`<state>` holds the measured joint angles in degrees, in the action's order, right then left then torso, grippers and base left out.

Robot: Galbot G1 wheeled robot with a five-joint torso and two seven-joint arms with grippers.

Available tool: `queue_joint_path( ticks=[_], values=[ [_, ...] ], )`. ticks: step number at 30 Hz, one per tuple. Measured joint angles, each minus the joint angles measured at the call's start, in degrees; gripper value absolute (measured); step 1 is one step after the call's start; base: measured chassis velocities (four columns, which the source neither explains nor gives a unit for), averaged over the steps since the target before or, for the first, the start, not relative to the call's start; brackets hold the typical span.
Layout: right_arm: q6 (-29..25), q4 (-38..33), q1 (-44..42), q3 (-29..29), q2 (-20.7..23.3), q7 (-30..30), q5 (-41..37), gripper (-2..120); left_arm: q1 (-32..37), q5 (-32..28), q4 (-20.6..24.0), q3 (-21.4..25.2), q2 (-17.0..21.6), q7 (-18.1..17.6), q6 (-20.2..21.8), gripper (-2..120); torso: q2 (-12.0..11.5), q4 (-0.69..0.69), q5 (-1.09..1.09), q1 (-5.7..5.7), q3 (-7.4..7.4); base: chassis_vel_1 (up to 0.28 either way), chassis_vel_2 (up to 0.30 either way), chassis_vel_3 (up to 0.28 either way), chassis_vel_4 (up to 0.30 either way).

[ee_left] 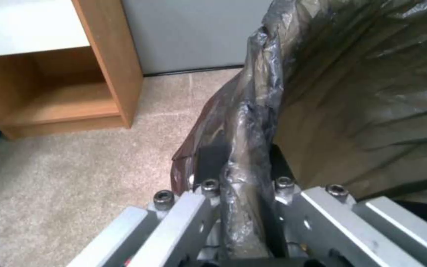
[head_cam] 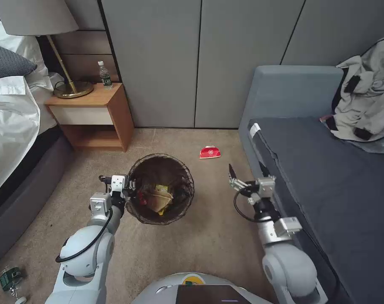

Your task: Pick up the trash bin, then pick up the garbage from the floor and place it into the trash bin.

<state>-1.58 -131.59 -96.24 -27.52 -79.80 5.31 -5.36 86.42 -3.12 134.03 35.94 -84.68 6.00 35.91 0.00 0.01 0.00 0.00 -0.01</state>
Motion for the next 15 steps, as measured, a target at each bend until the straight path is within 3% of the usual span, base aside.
queue_joint_path(
  ticks=[15],
  values=[
    [-5.38,2.08,-4.57,-4.82,-1.16,-1.57,0.57,100,0.16,-0.03,0.07,-0.15,-0.02,0.06,-0.05,3,0.0,-0.01,0.0,0.0,0.0,0.0,0.0,0.0,0.0]
  ],
)
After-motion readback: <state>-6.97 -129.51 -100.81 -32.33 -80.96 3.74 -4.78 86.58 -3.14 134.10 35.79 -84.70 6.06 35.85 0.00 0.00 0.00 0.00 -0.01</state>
